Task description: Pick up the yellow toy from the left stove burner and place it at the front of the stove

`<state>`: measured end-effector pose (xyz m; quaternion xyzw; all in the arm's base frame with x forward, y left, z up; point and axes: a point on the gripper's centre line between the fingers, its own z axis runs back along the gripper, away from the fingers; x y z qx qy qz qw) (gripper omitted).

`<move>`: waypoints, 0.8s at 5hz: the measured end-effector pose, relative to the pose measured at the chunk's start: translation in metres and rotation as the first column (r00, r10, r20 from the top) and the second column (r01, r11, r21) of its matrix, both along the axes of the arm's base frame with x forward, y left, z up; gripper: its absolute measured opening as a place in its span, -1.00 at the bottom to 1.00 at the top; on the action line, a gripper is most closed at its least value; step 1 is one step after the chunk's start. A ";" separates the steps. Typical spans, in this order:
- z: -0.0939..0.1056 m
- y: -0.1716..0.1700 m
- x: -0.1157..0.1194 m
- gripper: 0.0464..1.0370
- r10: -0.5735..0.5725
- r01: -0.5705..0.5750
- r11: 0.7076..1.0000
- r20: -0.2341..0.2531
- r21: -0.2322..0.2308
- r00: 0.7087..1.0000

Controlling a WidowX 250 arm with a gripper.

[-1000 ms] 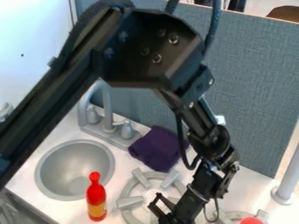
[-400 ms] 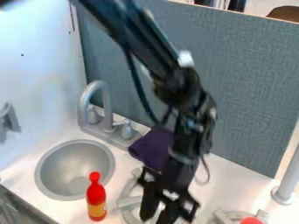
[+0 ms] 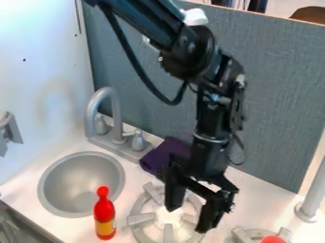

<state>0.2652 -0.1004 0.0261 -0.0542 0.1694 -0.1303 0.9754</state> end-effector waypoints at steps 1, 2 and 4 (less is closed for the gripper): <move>0.017 -0.047 -0.005 0.94 -0.129 0.131 0.991 0.089 -0.017 0.988; 0.021 -0.067 -0.005 0.94 -0.140 0.138 0.990 0.176 0.027 0.974; 0.001 -0.085 0.020 0.94 -0.006 0.002 1.000 0.363 0.010 0.932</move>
